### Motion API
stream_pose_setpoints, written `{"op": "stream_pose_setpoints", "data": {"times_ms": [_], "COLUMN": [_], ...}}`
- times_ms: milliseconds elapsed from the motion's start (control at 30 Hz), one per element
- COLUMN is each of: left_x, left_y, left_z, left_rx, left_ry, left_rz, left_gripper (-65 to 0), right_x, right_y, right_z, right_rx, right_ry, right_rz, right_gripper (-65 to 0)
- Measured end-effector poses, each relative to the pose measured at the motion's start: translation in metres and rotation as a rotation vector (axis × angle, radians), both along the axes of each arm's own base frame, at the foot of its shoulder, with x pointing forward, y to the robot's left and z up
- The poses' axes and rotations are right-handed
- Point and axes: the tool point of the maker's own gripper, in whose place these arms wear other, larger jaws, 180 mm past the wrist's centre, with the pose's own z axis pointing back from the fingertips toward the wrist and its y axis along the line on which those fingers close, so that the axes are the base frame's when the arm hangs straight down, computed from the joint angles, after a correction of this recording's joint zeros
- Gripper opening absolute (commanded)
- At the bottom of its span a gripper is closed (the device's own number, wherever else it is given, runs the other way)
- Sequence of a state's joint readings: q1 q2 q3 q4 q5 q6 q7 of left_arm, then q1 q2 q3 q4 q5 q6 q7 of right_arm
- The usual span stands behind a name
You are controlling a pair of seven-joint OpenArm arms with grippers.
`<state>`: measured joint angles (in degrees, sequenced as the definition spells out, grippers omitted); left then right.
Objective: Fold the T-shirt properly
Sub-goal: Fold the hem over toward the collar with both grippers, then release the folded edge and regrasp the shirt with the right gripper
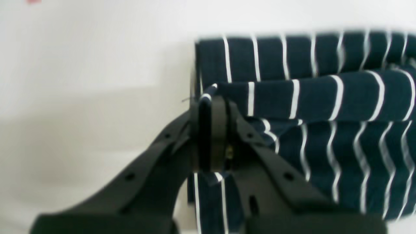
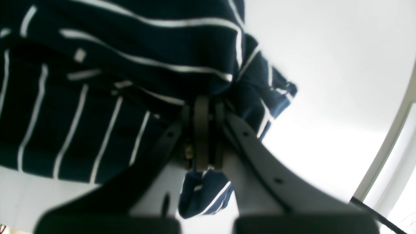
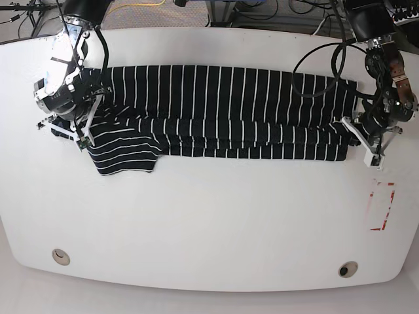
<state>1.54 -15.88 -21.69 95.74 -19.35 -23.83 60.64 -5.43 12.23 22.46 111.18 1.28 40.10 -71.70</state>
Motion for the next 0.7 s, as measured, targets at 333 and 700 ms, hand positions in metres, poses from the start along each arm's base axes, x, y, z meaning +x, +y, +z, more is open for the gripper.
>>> {"op": "stream_pose_setpoints", "data": {"times_ms": [333, 700], "left_x": [-0.01, -0.011], "left_y": [0.007, 0.007], "left_z": [-0.006, -0.008], "left_rx": [0.023, 0.025], "left_ry": [0.03, 0.038], "left_rz": [-0.004, -0.003], "left_gripper": [-54.9, -24.9], "right_x": [-0.012, 0.0], "right_y": [0.01, 0.011], "right_z": [-0.012, 0.011], "right_rx": [0.023, -0.003], "right_ry": [0.03, -0.04], "right_rz": [-0.006, 0.003], "right_gripper": [-33.6, 0.0]}}
